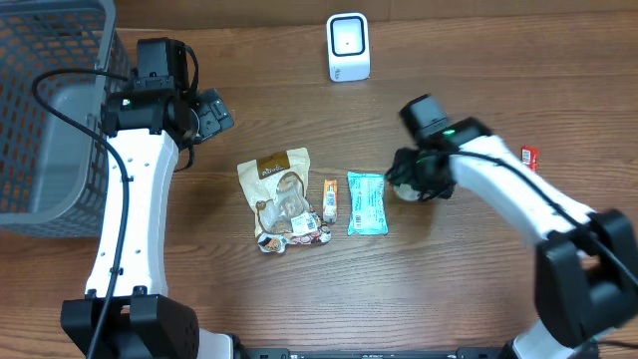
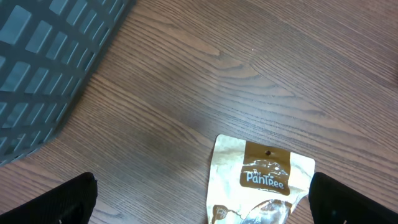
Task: Scan the item barcode
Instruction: 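Lift the green jar with the right gripper and tilt it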
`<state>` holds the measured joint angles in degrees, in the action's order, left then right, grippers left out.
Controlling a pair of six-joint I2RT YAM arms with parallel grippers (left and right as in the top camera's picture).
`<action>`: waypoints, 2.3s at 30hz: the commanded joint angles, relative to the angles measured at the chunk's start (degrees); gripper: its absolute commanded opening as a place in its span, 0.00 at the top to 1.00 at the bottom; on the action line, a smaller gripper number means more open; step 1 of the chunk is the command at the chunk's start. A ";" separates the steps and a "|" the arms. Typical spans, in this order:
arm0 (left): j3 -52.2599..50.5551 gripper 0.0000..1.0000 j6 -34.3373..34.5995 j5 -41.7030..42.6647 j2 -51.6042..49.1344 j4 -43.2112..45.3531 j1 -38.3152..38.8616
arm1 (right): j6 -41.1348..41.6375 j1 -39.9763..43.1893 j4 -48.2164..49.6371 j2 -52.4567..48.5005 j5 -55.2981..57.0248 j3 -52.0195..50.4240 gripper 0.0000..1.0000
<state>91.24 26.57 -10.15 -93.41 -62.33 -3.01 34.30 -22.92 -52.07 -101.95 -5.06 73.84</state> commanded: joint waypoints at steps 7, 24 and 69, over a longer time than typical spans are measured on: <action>0.44 0.00 -0.24 -0.76 0.90 -0.02 0.02 | 8.13 13.29 -0.24 11.85 -32.30 1.99 0.77; 0.44 0.00 -0.24 -0.76 0.90 -0.02 0.02 | 19.89 14.56 -18.08 11.85 -44.11 1.99 0.96; 0.44 0.00 -0.24 -0.76 0.90 -0.02 0.02 | 19.96 9.05 -27.17 11.85 -56.35 1.99 0.96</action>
<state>91.22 26.57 -10.15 -93.41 -62.33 -3.01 54.02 -13.61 -79.11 -91.24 -58.76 74.26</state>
